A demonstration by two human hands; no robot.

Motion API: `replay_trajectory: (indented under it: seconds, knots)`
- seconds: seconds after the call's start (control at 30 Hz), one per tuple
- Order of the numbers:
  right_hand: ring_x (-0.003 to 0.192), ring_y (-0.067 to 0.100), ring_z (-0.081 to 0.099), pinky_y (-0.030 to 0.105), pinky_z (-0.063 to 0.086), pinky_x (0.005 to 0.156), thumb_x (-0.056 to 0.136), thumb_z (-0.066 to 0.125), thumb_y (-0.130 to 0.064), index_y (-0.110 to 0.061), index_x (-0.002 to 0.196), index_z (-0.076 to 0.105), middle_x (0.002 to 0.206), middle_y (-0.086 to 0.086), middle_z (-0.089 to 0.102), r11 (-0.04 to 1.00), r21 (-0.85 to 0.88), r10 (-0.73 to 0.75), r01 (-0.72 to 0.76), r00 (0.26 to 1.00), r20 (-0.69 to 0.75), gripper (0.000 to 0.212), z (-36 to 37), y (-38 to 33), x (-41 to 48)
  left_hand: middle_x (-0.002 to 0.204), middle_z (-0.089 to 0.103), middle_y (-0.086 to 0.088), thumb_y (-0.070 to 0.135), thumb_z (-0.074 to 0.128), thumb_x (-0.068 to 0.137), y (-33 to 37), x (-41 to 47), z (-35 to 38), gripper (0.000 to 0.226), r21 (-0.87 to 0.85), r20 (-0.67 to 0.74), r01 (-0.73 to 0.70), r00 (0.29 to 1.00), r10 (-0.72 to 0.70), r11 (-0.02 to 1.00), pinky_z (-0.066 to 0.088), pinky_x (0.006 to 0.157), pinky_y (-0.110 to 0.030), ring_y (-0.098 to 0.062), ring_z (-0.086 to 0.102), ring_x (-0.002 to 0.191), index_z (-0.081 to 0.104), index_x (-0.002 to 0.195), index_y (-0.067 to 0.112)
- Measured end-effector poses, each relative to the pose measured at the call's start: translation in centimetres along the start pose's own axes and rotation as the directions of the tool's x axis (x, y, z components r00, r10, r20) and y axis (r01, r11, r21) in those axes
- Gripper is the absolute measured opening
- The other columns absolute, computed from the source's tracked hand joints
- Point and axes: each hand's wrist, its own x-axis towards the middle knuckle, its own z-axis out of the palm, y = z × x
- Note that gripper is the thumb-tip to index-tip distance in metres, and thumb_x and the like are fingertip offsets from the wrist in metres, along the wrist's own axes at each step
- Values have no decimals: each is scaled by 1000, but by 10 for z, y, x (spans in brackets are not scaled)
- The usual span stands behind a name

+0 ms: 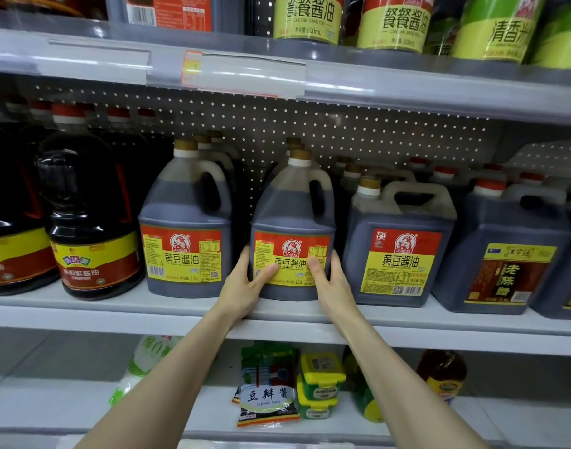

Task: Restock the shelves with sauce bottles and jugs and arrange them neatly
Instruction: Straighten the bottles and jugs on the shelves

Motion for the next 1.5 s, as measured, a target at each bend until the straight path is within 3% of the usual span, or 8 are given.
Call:
replay_trajectory:
  seconds: [0.17, 0.77, 0.97, 1.07, 1.17, 1.23, 1.37, 1.5]
  knots:
    - [131, 15, 45, 37, 35, 112, 91, 44, -59, -29, 151, 26, 143, -8, 48, 1000, -5, 6, -6, 1000, -6, 70, -2, 3, 0, 121, 64, 11, 45, 60, 82, -1, 0, 1, 64, -9, 6, 2, 1000, -2, 1000, 47, 100, -28, -4, 59, 112, 41, 140, 26]
    - [129, 16, 48, 40, 37, 111, 86, 42, -63, -28, 150, 27, 141, -6, 51, 1000, 0, 14, -14, 1000, -2, 75, 1, -1, -1, 121, 64, 13, 54, 61, 77, 0, -1, -2, 72, 35, 1, 31, 1000, -31, 999, 46, 101, -30, -3, 59, 113, 40, 141, 27]
    - [130, 15, 46, 37, 36, 112, 92, 45, -55, -27, 150, 28, 142, -6, 50, 999, 7, 37, -37, 999, 23, 66, -2, -7, -5, 120, 64, 11, 34, 61, 89, 8, -4, -2, 54, 48, 15, 59, 998, -60, 997, 46, 98, -23, 1, 58, 110, 43, 138, 22]
    - [135, 14, 42, 41, 35, 114, 92, 47, -55, -29, 151, 26, 146, -7, 46, 999, -16, 46, -45, 999, 22, 68, -5, -12, -13, 122, 64, 10, 32, 64, 89, 12, -11, -3, 56, 83, -24, 58, 998, -56, 995, 45, 101, -28, -1, 58, 112, 43, 140, 20]
    - [141, 15, 33, 32, 30, 114, 95, 51, -46, -27, 153, 23, 154, -5, 35, 999, 16, 46, -47, 999, 15, 67, -12, -24, -25, 130, 60, 9, 35, 66, 86, 23, -22, -2, 65, 89, -63, 59, 997, -53, 994, 43, 106, -33, -4, 54, 119, 39, 143, 18]
    - [141, 15, 32, 24, 30, 106, 97, 52, -37, -23, 154, 22, 155, -1, 32, 997, 46, 61, -61, 998, 5, 66, -19, -32, -32, 133, 55, 7, 28, 66, 89, 36, -32, 0, 64, 71, -103, 60, 993, -53, 996, 40, 103, -25, -5, 50, 121, 36, 144, 14]
    - [135, 12, 40, 17, 33, 97, 97, 54, -31, -18, 150, 29, 151, 4, 39, 998, 47, 47, -46, 998, -37, 60, -33, -47, -53, 136, 51, -4, 28, 63, 91, 54, -53, 5, 57, 138, -179, 44, 984, -18, 989, 40, 100, -28, -15, 49, 121, 40, 141, 12]
    - [128, 11, 45, 18, 35, 94, 96, 55, -34, -18, 149, 34, 146, 2, 46, 998, 42, 60, -55, 993, -105, 59, -57, -58, -75, 133, 52, -6, 28, 63, 91, 76, -64, 15, 55, 123, -112, 34, 994, -20, 992, 41, 94, -28, -18, 50, 117, 42, 139, 12]
